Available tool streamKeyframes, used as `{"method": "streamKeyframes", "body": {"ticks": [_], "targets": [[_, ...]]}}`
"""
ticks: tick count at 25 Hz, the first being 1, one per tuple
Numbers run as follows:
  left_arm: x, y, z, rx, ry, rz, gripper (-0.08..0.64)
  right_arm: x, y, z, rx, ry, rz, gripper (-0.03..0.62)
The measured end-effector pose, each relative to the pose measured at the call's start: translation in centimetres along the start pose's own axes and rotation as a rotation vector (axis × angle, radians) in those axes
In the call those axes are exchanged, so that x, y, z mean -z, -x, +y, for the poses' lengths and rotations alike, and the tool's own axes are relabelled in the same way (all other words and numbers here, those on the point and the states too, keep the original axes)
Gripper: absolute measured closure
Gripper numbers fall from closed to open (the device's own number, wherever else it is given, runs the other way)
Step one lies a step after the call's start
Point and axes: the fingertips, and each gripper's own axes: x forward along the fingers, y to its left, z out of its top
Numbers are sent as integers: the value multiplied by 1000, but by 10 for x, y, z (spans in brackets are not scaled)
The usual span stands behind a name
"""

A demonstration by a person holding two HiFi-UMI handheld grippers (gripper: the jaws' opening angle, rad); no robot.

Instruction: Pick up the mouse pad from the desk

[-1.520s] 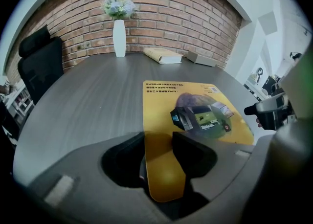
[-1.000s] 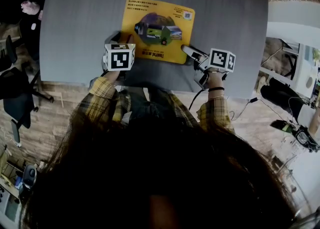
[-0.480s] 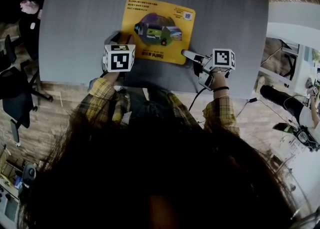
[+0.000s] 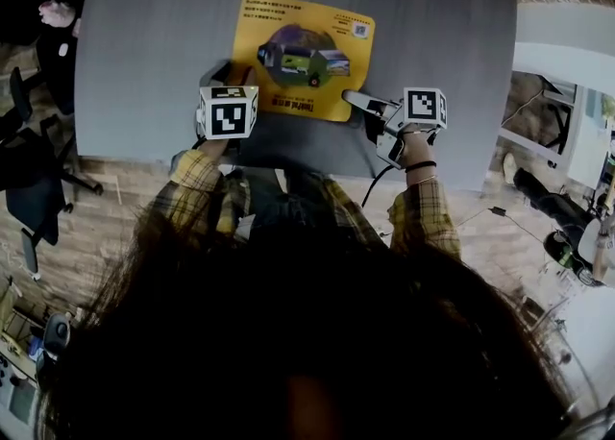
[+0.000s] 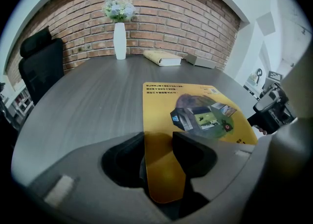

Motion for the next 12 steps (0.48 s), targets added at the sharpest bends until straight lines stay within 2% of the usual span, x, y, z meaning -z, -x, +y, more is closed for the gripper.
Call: {"method": "streamKeyframes", "body": {"ticks": [3, 8, 12], "targets": [[0, 0, 1, -1, 3, -6, 373, -2, -6, 2, -41, -27, -14, 295], [0, 1, 0, -2, 2, -4, 374, -6, -45, 30, -185, -30, -26, 295], [0, 1, 1, 2, 3, -4, 374, -12, -72, 52, -231, -52, -59, 293]]}}
